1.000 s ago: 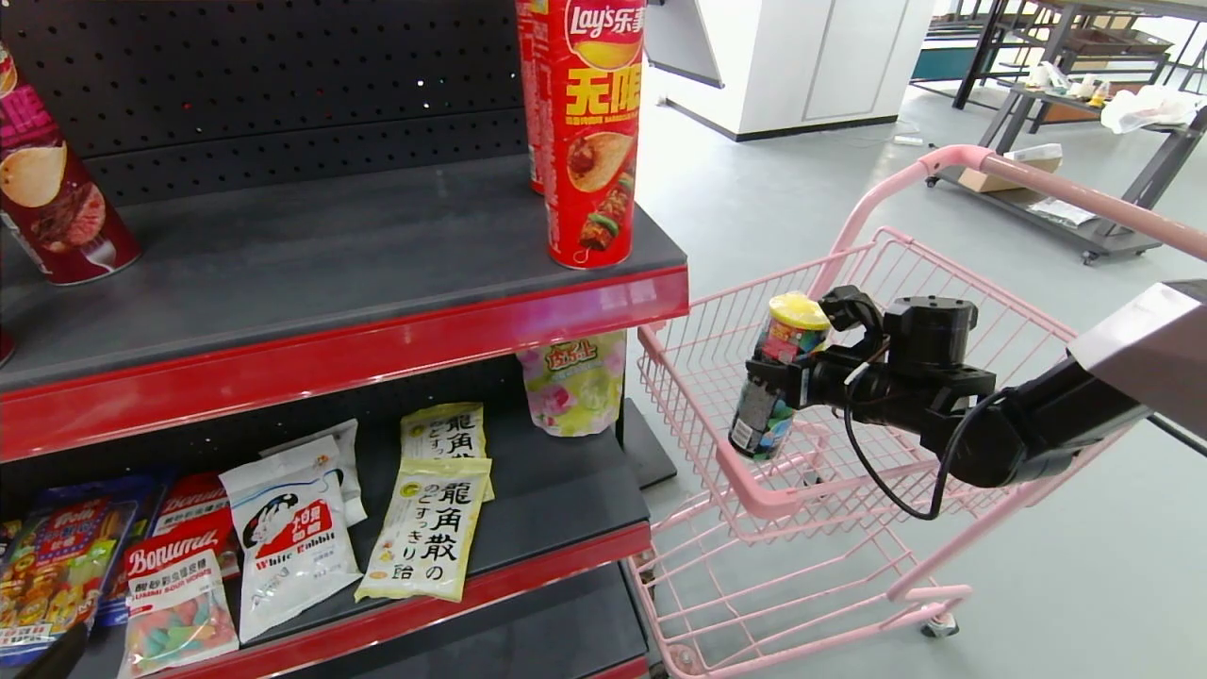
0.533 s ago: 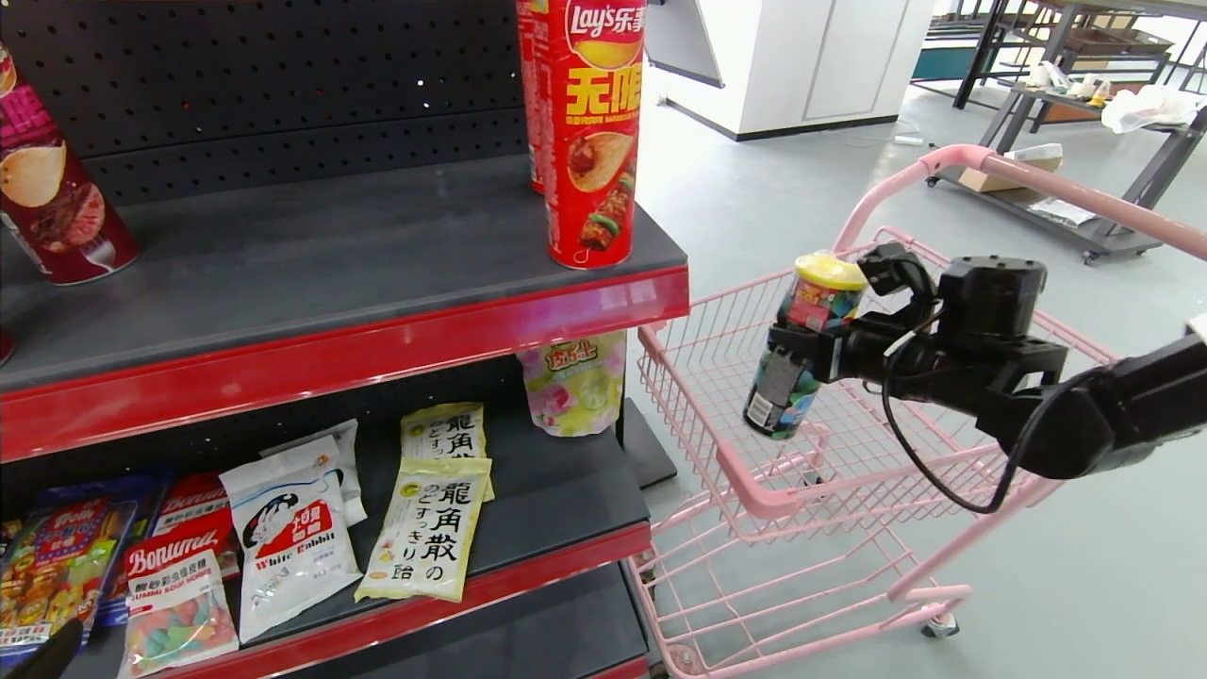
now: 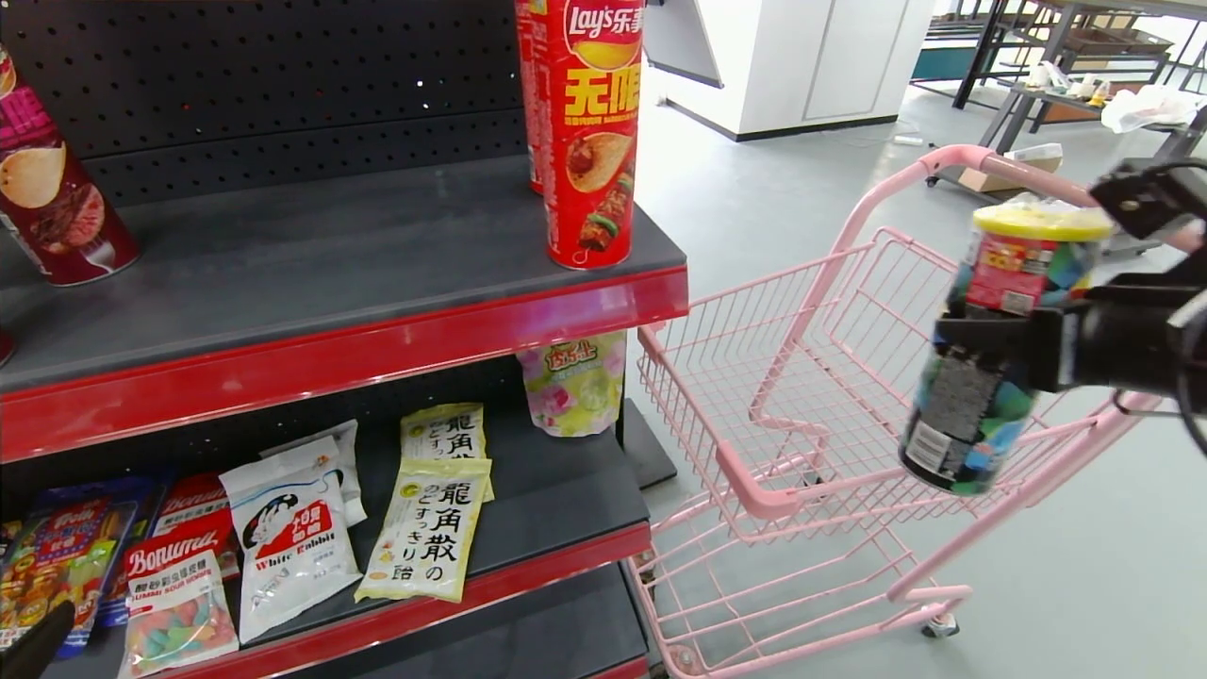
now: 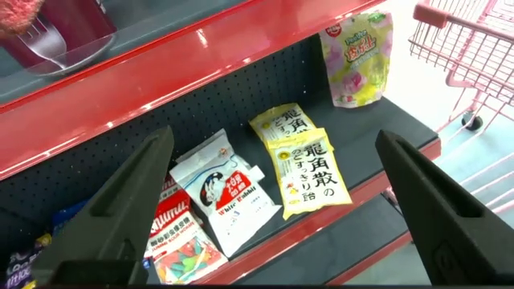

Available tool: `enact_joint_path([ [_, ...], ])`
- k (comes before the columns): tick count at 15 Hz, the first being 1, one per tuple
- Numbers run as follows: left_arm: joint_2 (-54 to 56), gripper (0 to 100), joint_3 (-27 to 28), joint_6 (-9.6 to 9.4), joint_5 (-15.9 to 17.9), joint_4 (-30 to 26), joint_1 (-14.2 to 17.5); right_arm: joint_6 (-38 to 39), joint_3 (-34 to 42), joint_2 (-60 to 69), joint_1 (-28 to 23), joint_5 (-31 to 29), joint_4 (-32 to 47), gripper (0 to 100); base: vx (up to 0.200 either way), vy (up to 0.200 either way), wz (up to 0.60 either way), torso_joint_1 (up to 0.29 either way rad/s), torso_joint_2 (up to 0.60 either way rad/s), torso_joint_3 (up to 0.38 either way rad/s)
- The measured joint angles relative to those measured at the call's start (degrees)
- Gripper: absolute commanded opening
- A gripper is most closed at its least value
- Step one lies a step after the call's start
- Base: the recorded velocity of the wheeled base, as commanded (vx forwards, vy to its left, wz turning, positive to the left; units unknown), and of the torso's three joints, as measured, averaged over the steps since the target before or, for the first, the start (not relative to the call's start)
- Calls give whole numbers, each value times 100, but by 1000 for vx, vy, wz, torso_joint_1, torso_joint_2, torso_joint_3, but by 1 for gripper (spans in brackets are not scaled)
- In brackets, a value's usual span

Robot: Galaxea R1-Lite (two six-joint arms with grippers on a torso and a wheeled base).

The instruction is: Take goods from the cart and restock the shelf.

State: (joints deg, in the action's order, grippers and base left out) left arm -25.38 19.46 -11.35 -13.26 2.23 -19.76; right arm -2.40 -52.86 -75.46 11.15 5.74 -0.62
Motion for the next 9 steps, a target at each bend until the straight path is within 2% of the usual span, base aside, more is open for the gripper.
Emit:
enact_joint_path([
  [1, -9, 100, -2, -15, -1, 4, 0, -41, 145, 549, 107, -156, 344, 0, 0, 0, 0, 0, 0, 0],
  [3, -52, 100, -13, -195, -44, -7, 4, -123, 716, 1601, 317, -389, 770, 0, 0, 0, 0, 0, 0, 0],
  [4, -80, 100, 13, -217, -39, -2, 6, -145, 975, 2003, 391, -482, 920, 0, 0, 0, 0, 0, 0, 0],
  [7, -133, 100, 41, -305, -48, -5, 11, -184, 1243, 2637, 356, -528, 1001, 0, 0, 0, 0, 0, 0, 0],
  [9, -122, 100, 11, -343, -66, -7, 17, -277, 1286, 2794, 317, -525, 1006, 0, -200, 0, 0, 5, -2, 0],
])
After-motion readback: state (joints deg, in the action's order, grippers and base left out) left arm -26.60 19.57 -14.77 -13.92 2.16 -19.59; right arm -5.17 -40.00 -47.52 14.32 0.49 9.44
